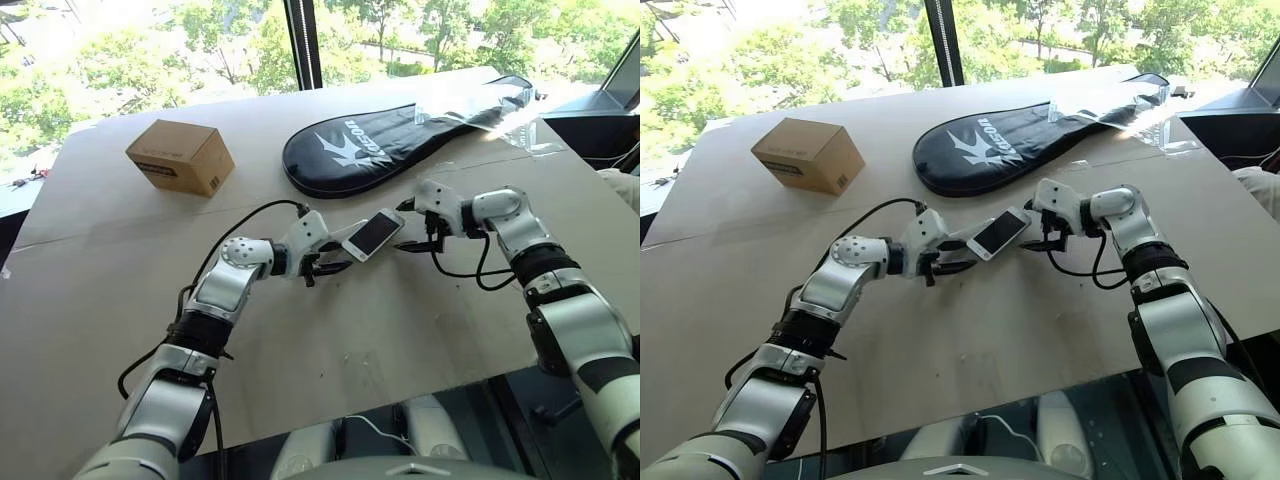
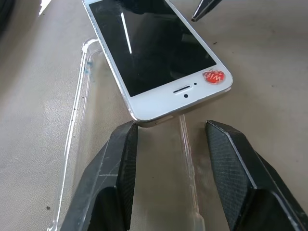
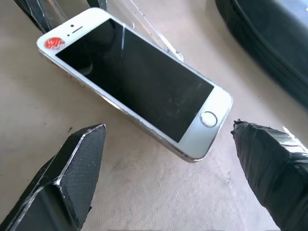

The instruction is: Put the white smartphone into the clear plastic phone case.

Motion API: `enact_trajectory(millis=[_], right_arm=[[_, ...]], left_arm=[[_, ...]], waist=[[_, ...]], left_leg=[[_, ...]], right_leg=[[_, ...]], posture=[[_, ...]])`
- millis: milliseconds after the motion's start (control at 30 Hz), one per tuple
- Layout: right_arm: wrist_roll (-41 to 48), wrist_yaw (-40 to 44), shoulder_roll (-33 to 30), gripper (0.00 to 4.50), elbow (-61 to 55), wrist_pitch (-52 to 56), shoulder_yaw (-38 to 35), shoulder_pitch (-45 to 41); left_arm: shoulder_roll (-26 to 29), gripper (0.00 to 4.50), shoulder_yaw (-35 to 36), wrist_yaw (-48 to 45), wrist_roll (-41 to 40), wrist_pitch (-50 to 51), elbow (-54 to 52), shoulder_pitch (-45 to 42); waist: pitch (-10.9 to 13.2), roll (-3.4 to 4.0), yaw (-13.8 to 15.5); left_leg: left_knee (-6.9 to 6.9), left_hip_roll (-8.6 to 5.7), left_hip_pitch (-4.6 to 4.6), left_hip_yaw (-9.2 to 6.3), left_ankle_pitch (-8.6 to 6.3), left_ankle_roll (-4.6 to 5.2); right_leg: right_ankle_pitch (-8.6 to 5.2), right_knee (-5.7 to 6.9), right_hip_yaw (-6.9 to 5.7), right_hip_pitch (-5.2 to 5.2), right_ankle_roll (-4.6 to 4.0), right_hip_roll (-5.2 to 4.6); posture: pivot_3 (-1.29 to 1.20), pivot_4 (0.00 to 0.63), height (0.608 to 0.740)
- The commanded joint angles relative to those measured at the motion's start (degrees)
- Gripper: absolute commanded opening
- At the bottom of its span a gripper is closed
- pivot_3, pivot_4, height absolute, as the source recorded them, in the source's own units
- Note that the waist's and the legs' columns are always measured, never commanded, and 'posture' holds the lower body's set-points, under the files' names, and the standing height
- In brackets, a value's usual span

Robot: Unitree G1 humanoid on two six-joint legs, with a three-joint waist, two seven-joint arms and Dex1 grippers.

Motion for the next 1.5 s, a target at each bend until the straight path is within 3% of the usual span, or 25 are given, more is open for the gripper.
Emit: enact_trajectory(millis=[33, 133, 500, 1000, 1267, 1367, 1500], right_arm=[[1.0, -0.4, -0.9, 4.50, -1.6, 0.4, -1.3, -0.7], [1.1, -0.8, -1.1, 4.50, -1.6, 0.3, -1.5, -1.0], [4.1, 1.7, -4.0, 4.50, -8.4, 3.9, -2.9, 1.0], [13.0, 12.4, -16.2, 4.50, -40.2, 21.9, -3.0, 17.6], [15.9, 14.7, -19.4, 4.50, -49.9, 27.7, -2.1, 21.9], [15.3, 16.0, -19.9, 4.50, -50.7, 27.8, -0.1, 22.8], [14.6, 17.0, -20.0, 4.50, -49.5, 26.9, 1.9, 21.9]], left_arm=[[0.5, 1.39, -1.0, -1.1, 1.3, 0.4, 2.0, 0.3], [0.5, 0.04, -1.1, -1.7, 1.1, 0.6, 1.3, 0.8], [0.6, 0.04, -2.0, -4.2, 0.6, 1.4, -2.6, 1.9], [1.3, 0.04, -7.8, -11.5, -2.6, 10.8, -18.5, 4.2], [1.6, 0.04, -7.8, -11.6, -2.4, 11.1, -19.4, 4.5], [2.1, 0.86, -8.0, -12.4, -2.2, 9.8, -18.9, 4.6], [2.4, 2.72, -7.4, -10.4, -0.9, 7.0, -18.5, 4.8]], waist=[[0.0, 0.00, 0.0], [0.0, 0.00, 0.0], [0.0, 0.00, 0.1], [0.0, -0.01, 1.8], [0.0, -0.03, 1.9], [0.0, -0.03, 2.3], [0.0, -0.04, 2.6]], left_leg=[[0.00, 0.00, 0.00, 0.00, 0.00, 0.00], [-0.01, 0.00, 0.00, 0.00, 0.00, 0.00], [0.00, 0.00, -0.01, -0.01, 0.00, 0.00], [-0.02, -0.01, -0.17, -0.12, -0.01, 0.01], [0.00, 0.02, -0.14, -0.09, -0.01, 0.01], [0.00, 0.01, -0.14, -0.06, -0.01, 0.01], [0.01, 0.01, -0.14, -0.08, -0.01, 0.01]], right_leg=[[0.00, 0.00, 0.00, 0.00, 0.00, 0.00], [0.00, 0.00, 0.00, 0.00, 0.00, 0.00], [0.00, 0.00, 0.00, 0.00, 0.00, -0.01], [0.00, -0.15, -0.03, -0.01, 0.00, -0.05], [-0.01, -0.11, -0.01, -0.01, 0.01, -0.02], [-0.01, -0.11, -0.02, -0.01, 0.01, -0.03], [-0.01, -0.11, -0.03, 0.00, 0.01, -0.03]], posture=[[0.00, 0.150, 0.740], [0.00, 0.150, 0.740], [0.00, 0.150, 0.740], [0.00, 0.150, 0.740], [0.00, 0.150, 0.740], [0.00, 0.150, 0.740], [0.00, 0.150, 0.740]])
